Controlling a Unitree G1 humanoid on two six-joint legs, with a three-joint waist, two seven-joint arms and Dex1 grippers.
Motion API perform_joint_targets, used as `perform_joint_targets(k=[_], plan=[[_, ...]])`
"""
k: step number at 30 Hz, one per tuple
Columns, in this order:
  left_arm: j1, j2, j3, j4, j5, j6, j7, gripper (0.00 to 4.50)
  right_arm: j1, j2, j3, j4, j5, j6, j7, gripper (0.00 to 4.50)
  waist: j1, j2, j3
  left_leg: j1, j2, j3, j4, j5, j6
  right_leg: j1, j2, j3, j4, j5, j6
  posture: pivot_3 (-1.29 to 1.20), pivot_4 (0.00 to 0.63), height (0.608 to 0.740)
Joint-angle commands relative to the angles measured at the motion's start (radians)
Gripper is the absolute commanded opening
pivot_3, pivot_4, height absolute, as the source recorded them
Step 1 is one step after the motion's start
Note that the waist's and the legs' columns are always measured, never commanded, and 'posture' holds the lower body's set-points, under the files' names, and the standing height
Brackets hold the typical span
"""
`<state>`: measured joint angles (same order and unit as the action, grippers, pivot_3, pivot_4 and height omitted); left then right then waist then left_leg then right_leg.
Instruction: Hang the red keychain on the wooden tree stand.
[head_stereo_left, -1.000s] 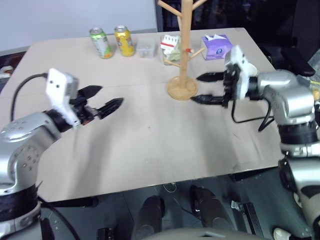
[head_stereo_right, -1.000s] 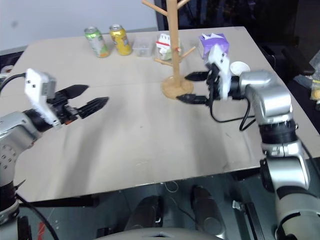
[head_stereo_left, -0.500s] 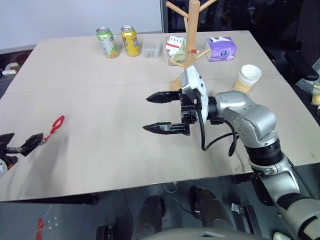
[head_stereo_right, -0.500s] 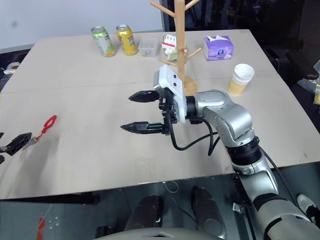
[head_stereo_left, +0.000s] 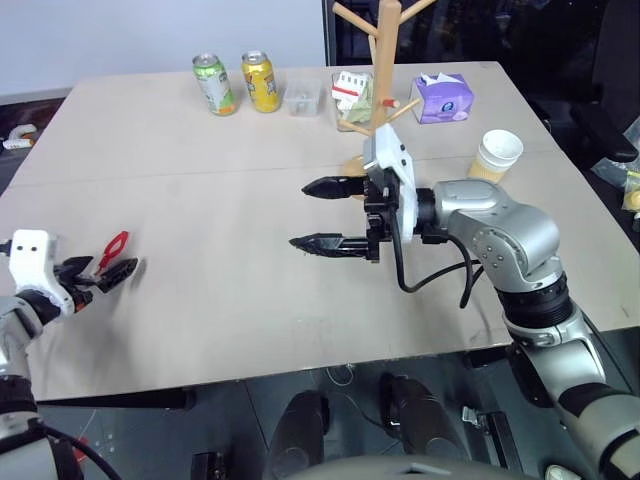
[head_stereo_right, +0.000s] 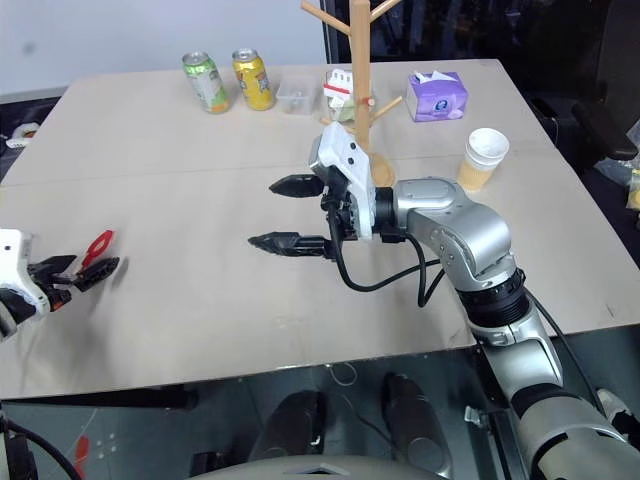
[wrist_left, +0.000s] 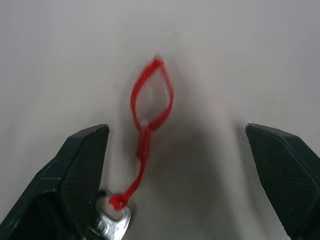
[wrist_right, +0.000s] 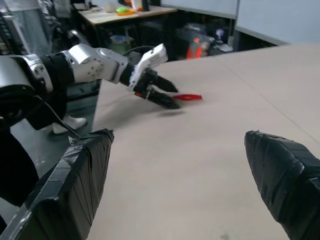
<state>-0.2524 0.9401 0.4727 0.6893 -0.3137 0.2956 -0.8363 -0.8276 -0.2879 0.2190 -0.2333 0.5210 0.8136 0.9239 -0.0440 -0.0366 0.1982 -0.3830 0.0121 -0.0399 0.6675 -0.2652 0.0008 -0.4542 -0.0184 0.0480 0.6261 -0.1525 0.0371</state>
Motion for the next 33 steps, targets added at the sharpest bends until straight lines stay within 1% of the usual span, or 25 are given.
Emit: perform_joint_targets(k=[1,3,4,6,9,11,13,14,21,24,26,29,31,33], plan=[[-0.033,0.027,-0.013,0.075,0.016,-0.044,-0.024,4.50,-0.013,-0.018,-0.030,-0.056,0.031,0.006,-0.011,4.47,0.001,0.000,0.000,0.000,0.000,0.000,0.000,0.000,0.000,0.000,0.000,0.000,0.000,0.000,0.001,0.00,0.150,0.740],[-0.046,0.027,-0.022,0.097,0.017,-0.049,-0.037,4.50,-0.013,-0.030,-0.029,-0.062,0.032,0.005,-0.013,4.47,0.002,0.000,0.000,0.000,0.000,0.000,0.000,0.000,0.000,0.000,0.000,0.000,0.000,-0.001,0.002,0.00,0.150,0.740],[-0.050,0.026,-0.027,0.101,0.017,-0.050,-0.045,4.10,-0.014,-0.035,-0.028,-0.064,0.033,0.005,-0.015,4.50,0.002,0.000,0.000,0.000,0.000,0.000,0.000,0.000,0.000,0.000,0.000,0.000,0.000,-0.001,0.002,0.00,0.150,0.740],[-0.056,0.021,-0.032,0.103,0.016,-0.048,-0.052,3.68,-0.015,-0.041,-0.029,-0.063,0.036,0.005,-0.020,4.50,0.002,0.000,0.000,0.000,0.000,0.000,0.000,0.000,0.000,0.000,0.000,0.000,0.001,-0.001,0.002,0.00,0.150,0.740],[-0.050,0.017,-0.033,0.088,0.012,-0.038,-0.056,2.40,-0.015,-0.046,-0.031,-0.065,0.041,0.006,-0.027,4.50,0.002,0.000,0.000,0.000,0.000,0.000,0.000,0.000,0.000,0.000,0.000,0.000,0.000,-0.001,0.002,0.00,0.150,0.740],[-0.042,0.017,-0.030,0.079,0.009,-0.032,-0.058,1.39,-0.014,-0.049,-0.031,-0.067,0.044,0.006,-0.031,4.50,0.003,0.000,0.000,0.000,0.000,0.001,0.000,0.000,0.000,0.000,-0.001,0.001,0.000,-0.001,0.002,0.00,0.150,0.740],[-0.034,0.019,-0.025,0.076,0.008,-0.023,-0.053,0.55,-0.014,-0.053,-0.027,-0.071,0.042,0.003,-0.033,4.50,0.003,0.000,0.000,0.000,-0.001,0.001,0.000,0.000,0.000,0.000,-0.001,0.001,0.000,-0.001,0.002,0.00,0.150,0.740],[-0.030,0.020,-0.023,0.072,0.007,-0.018,-0.051,0.03,-0.014,-0.054,-0.026,-0.071,0.043,0.001,-0.034,4.50,0.003,0.000,0.000,0.000,-0.001,0.001,0.000,0.000,0.000,0.000,-0.001,0.001,0.000,-0.001,0.002,0.00,0.150,0.740],[0.003,0.032,-0.012,0.016,-0.011,0.023,-0.055,0.03,-0.015,-0.036,-0.042,-0.076,0.066,-0.021,-0.043,4.50,0.001,0.000,0.000,0.000,-0.001,0.001,0.000,0.000,0.000,0.000,-0.001,0.001,0.000,-0.001,0.002,0.00,0.150,0.740],[0.015,0.035,-0.001,-0.059,-0.031,0.060,-0.059,0.03,-0.025,0.025,-0.105,-0.089,0.157,0.005,-0.074,4.50,0.001,0.000,0.000,0.000,-0.001,0.001,0.000,0.000,0.000,0.000,-0.001,0.001,0.000,-0.001,0.002,0.00,0.150,0.740],[0.025,0.033,0.012,-0.134,-0.054,0.094,-0.063,0.03,-0.036,0.062,-0.155,-0.100,0.233,0.038,-0.104,4.50,0.001,0.000,0.000,0.000,0.000,0.001,0.000,0.000,0.000,0.000,-0.001,0.001,0.000,-0.001,0.002,0.00,0.150,0.740],[0.046,0.031,0.025,-0.281,-0.097,0.158,-0.067,0.03,-0.037,0.083,-0.196,-0.112,0.305,0.070,-0.145,4.50,0.004,0.000,0.000,-0.001,0.000,-0.001,0.000,0.000,0.000,0.000,-0.001,-0.001,0.000,-0.001,0.002,0.00,0.150,0.740],[0.050,0.025,0.023,-0.441,-0.141,0.227,-0.056,0.03,-0.023,0.071,-0.203,-0.129,0.317,0.074,-0.161,4.50,0.006,0.000,0.000,-0.001,0.000,-0.001,0.000,0.000,0.000,0.000,-0.001,-0.001,-0.001,-0.001,0.002,0.00,0.150,0.740],[0.037,0.019,0.016,-0.561,-0.181,0.292,-0.038,0.03,-0.007,0.048,-0.202,-0.144,0.312,0.072,-0.172,4.50,0.006,0.000,0.000,-0.002,0.000,-0.002,0.001,0.000,0.000,0.000,-0.002,-0.002,-0.001,-0.001,0.002,0.00,0.150,0.740]])
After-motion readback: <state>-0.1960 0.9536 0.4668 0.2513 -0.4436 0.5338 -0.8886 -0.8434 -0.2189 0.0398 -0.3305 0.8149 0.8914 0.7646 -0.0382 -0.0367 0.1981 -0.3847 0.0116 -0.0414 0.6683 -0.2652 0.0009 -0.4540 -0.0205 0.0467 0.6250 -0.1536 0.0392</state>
